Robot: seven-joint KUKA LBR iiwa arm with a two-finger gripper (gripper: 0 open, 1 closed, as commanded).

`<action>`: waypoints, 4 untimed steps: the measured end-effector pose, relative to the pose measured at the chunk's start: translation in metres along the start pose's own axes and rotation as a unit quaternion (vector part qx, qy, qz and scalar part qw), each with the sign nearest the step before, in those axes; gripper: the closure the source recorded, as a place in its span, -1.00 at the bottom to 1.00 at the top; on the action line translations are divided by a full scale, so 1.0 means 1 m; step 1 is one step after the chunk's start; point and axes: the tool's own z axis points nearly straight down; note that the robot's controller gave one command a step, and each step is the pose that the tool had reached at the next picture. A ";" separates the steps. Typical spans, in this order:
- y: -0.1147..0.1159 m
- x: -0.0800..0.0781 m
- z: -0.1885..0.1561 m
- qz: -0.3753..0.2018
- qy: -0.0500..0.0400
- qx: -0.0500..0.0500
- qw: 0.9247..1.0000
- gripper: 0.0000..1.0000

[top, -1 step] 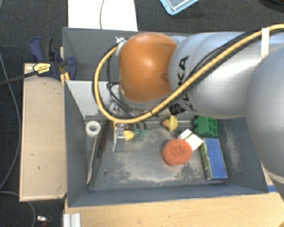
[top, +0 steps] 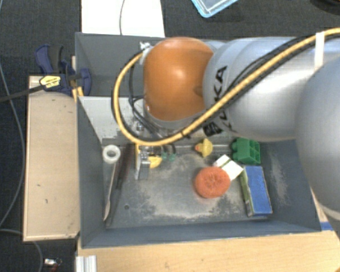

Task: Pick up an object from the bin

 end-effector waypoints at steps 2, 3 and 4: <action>-0.055 0.013 0.023 0.036 -0.001 0.000 0.999 -1.00; -0.040 0.008 -0.028 0.014 -0.002 0.000 1.000 -1.00; -0.067 -0.007 -0.012 0.061 -0.001 -0.001 0.998 -1.00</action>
Offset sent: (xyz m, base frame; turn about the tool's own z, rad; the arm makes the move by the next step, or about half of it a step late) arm -0.0284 -0.0270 -0.0243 0.1459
